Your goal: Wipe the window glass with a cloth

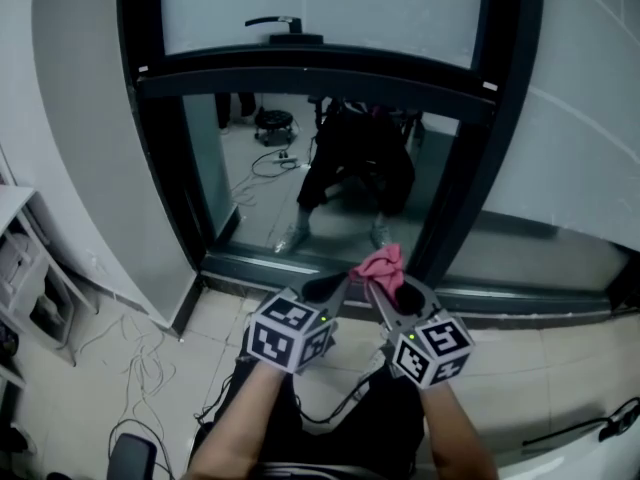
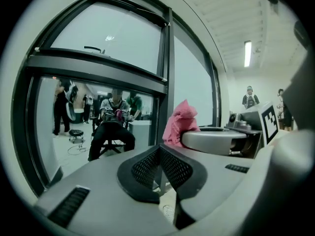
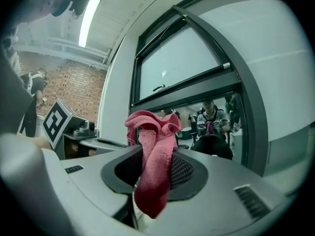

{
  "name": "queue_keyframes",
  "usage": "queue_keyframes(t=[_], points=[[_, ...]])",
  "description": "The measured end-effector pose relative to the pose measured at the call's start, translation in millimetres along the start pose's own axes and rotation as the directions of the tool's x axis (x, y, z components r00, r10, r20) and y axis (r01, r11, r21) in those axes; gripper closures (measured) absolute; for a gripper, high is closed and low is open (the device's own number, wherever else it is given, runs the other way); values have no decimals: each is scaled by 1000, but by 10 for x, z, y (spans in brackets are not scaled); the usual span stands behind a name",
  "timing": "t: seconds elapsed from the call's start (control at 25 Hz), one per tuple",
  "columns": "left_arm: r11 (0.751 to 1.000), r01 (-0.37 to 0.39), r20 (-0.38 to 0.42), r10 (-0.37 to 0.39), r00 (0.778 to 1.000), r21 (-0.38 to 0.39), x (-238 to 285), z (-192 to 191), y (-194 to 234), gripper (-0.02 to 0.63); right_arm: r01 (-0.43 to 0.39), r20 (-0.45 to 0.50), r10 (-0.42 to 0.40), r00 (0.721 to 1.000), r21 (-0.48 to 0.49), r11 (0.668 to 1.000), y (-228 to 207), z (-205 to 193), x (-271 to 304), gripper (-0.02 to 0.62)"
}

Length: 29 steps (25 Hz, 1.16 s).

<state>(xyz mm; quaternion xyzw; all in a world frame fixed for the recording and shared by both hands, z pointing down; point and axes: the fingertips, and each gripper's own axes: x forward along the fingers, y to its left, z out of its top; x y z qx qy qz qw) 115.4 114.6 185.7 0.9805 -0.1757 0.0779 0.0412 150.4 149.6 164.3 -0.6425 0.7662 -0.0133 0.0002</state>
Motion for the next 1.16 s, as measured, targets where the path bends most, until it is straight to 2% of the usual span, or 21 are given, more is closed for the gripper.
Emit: queue_keyframes(t=[0.2,0.48,1.16], points=[[1000,-7,1,7,1000,-1,-11,-12,-31,601,-35,24,35,999,-2,999,50,27,1,471],[999,-35,15,35,999,-3,-45,-11,22,601,-31,36,31,999,4,999,66,43,-3,471],[1000,-25,6,25,1000,3,-45,-81,-111,601,-5,34,4,999,13,1000,36,86,-63,471]])
